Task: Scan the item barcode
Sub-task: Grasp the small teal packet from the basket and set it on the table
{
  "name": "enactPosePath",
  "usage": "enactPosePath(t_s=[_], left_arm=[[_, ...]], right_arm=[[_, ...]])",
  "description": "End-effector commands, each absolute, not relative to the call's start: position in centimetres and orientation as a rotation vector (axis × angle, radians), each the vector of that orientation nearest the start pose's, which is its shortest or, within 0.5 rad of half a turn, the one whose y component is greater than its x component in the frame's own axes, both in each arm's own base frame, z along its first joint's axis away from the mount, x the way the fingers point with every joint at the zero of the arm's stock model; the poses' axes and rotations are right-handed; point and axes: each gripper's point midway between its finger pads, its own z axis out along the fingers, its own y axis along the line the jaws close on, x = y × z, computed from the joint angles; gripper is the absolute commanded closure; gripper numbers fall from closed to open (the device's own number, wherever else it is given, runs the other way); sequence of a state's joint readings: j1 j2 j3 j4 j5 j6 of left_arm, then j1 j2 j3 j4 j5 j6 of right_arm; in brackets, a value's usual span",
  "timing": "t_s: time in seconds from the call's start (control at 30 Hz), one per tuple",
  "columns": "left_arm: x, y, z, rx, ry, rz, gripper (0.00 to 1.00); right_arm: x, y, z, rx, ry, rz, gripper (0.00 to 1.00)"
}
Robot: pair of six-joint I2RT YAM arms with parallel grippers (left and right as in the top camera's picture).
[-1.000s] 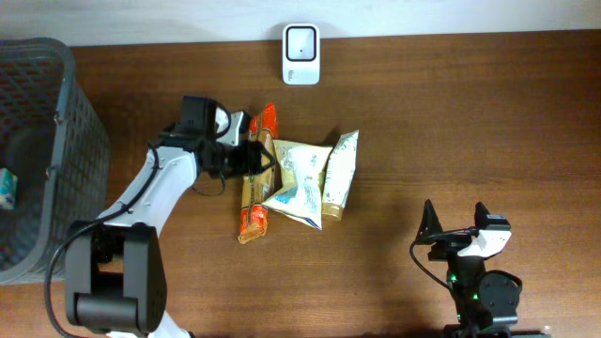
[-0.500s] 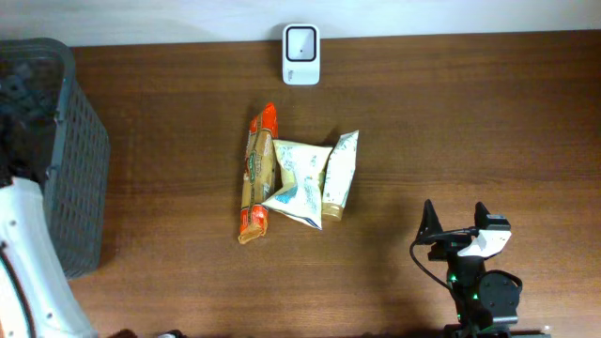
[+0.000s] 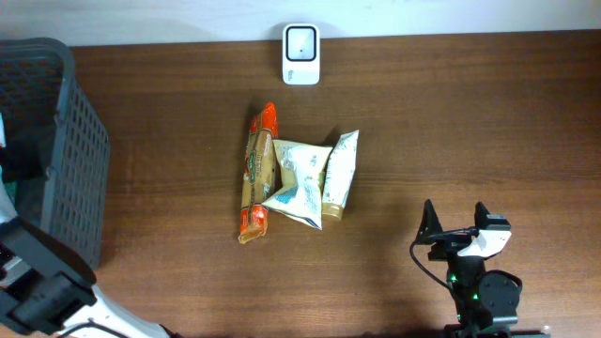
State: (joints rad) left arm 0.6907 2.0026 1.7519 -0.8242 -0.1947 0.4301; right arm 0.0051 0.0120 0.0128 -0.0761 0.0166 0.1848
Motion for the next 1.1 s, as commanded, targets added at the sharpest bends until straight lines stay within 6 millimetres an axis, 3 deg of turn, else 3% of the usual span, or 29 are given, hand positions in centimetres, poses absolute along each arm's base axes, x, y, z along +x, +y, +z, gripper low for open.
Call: enactPosePath(t_s=[0.0,0.2,0.37,0.5,0.57,0.67,0.8,0.87,0.93,0.97,1.03,1.07], left_arm=[[36.5,35.1,11.2,-0.378,2.772,0.589,0.07],[36.4,36.1,7.3,-0.291,2.847,0.581,0.08],[34.7,37.7,4.9,-0.355,2.885,0.554,0.11],[35.5,36.9,4.7,-0.335,2.862,0.479,0.56],[35.9,36.5,4.7,-0.325,2.852,0.442,0.66],[35.7,36.3,4.6,-0.331,2.858,0.43,1.0],[35.9,36.5,5.7,-0.446,2.821,0.423,1.0],[37.1,37.4,11.5,-0.622,2.643,0.462,1.0],[39.0,36.6,21.7,-0.688,2.358,0.397,1.0],[39.9,34.7,26.9,-0.67,2.213,0.287,1.0],[40.7,30.0,33.9,-0.538,2.049,0.085,1.0],[41.3,24.1,38.0,-0.378,1.967,-0.153,1.0]], right_arm=[[24.6,-0.3,15.5,0.172,1.646,0.13,0.01],[24.6,-0.3,15.5,0.172,1.646,0.13,0.01],[24.6,-0.3,15.5,0.172,1.646,0.13,0.01],[24.6,-0.3,15.5,0.172,1.646,0.13,0.01],[24.6,-0.3,15.5,0.172,1.646,0.13,0.01],[24.6,-0.3,15.5,0.172,1.646,0.13,0.01],[24.6,-0.3,15.5,0.172,1.645,0.13,0.01],[24.6,-0.3,15.5,0.172,1.646,0.13,0.01],[24.6,-0.3,15.5,0.172,1.646,0.13,0.01],[24.6,-0.3,15.5,0.172,1.646,0.13,0.01],[24.6,-0.3,15.5,0.173,1.646,0.13,0.01],[24.6,-0.3,15.5,0.172,1.646,0.13,0.01]])
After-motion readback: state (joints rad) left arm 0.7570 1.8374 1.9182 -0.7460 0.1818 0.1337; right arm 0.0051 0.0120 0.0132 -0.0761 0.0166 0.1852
